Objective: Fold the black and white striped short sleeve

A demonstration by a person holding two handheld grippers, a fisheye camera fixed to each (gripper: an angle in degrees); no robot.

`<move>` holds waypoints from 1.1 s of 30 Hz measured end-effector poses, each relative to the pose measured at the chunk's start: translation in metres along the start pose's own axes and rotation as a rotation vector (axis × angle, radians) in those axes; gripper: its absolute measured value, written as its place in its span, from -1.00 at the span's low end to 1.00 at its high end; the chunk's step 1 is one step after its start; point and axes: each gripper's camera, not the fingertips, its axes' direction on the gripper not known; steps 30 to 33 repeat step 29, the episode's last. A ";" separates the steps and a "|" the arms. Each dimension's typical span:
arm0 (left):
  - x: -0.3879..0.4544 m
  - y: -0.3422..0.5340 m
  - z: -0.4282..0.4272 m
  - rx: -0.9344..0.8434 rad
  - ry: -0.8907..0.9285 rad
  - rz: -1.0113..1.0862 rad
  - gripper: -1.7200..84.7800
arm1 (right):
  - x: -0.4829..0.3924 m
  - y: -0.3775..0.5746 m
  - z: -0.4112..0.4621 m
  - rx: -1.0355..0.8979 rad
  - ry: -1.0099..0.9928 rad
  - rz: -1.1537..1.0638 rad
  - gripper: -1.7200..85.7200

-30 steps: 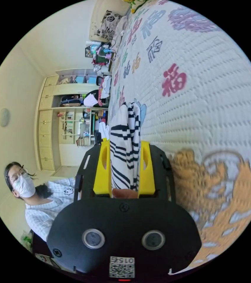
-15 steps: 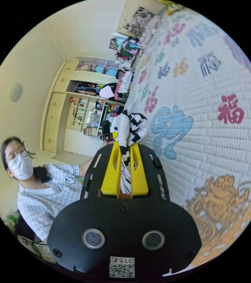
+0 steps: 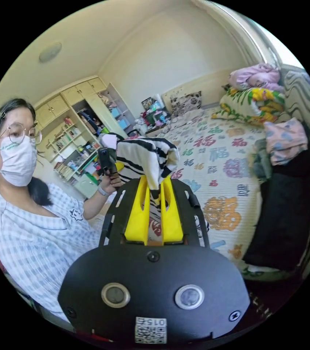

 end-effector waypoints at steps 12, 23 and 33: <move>-0.088 -0.127 0.267 0.027 0.218 -0.336 -0.83 | 0.059 -0.102 -0.020 -0.314 0.816 0.216 -0.83; -0.156 -0.095 0.316 -0.163 -0.189 -0.484 -0.83 | 0.179 -0.071 0.103 -0.482 0.879 0.410 -0.84; -0.083 -0.042 0.134 -0.143 -0.423 -0.456 -0.83 | 0.042 -0.013 0.161 -0.277 0.550 0.159 -0.86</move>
